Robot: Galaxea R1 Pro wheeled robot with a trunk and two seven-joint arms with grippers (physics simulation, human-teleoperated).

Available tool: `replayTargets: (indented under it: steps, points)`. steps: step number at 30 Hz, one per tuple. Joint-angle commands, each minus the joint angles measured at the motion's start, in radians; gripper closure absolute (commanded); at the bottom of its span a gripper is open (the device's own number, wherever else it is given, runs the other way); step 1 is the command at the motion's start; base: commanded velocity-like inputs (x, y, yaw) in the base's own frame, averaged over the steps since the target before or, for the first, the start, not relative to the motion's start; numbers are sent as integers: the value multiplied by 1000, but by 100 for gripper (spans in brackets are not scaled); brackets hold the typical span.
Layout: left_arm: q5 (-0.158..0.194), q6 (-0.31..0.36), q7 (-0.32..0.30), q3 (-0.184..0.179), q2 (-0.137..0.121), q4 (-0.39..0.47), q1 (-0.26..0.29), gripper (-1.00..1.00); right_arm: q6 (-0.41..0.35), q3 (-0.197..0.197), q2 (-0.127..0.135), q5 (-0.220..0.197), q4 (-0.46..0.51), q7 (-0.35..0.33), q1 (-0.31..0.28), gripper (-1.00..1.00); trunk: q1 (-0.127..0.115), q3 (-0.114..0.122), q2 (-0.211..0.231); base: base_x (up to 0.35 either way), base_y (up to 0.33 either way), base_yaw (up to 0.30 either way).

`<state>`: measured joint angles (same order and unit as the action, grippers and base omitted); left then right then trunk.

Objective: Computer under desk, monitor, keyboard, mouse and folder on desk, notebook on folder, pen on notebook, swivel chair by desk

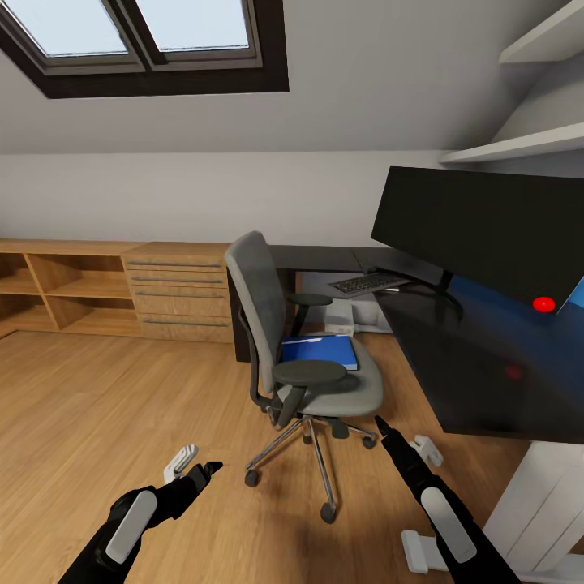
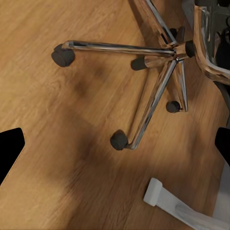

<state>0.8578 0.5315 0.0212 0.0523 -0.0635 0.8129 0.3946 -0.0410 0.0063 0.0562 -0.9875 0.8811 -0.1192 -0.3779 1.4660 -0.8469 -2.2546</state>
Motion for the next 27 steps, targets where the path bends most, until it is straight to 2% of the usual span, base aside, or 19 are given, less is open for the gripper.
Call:
replayTargets:
  steps: [1,25,27]
  points:
    - [7,6,2,2,0,1,0,-100,-3,1,1,-10,0,-2,0,-100,0,-1,0,0,0,0]
    - [7,6,2,2,0,1,0,-100,-3,1,1,-10,0,-2,0,-100,0,-1,0,0,0,0]
    - [6,6,2,2,1,1,1,-100,-2,1,0,-10,0,-2,1,-100,7,-7,-14,0,0,0]
